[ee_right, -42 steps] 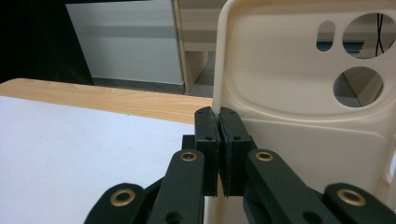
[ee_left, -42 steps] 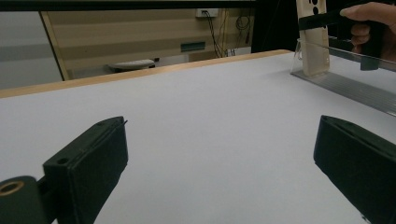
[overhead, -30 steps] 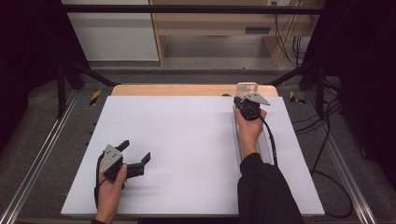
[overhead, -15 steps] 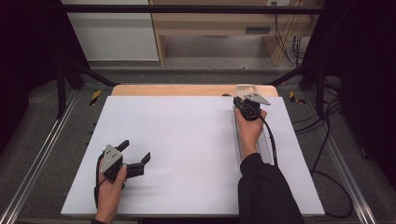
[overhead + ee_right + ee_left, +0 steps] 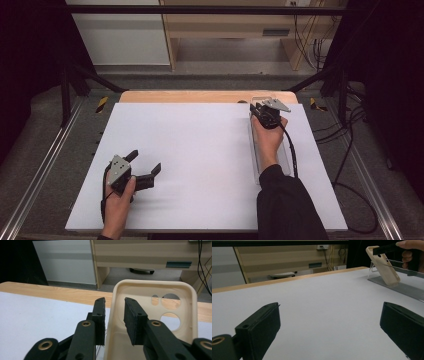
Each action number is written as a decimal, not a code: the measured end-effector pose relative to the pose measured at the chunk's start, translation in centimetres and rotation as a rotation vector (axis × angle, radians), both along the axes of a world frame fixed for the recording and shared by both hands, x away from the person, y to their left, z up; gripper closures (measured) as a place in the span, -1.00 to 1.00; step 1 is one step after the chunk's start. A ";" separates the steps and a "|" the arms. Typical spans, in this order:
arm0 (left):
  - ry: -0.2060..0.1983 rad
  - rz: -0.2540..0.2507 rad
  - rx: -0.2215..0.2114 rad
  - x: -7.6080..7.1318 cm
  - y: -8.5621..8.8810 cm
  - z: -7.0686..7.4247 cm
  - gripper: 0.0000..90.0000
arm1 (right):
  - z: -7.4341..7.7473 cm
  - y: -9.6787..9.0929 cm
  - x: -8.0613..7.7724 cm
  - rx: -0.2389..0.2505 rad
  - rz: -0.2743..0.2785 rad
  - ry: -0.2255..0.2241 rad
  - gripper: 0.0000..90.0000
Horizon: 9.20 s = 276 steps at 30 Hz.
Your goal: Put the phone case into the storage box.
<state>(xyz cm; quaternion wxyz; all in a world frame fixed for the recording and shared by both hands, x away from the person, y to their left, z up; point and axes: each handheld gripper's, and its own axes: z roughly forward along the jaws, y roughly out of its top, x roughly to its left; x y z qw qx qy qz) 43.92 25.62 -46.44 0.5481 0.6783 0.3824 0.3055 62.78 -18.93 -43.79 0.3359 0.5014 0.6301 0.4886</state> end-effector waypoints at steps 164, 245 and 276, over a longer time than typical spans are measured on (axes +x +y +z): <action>-0.032 -0.002 0.040 -0.4 0.3 0.5 -0.94 | 6.9 -1.3 -5.5 -0.037 0.134 -0.045 -0.86; -0.056 0.024 0.044 -2.6 2.8 0.6 -0.95 | 8.2 -10.2 -11.1 0.037 0.066 -0.155 -0.93; -0.058 0.020 0.045 -3.0 2.7 0.7 -0.95 | 7.5 -12.5 -13.0 0.037 0.076 -0.157 -0.95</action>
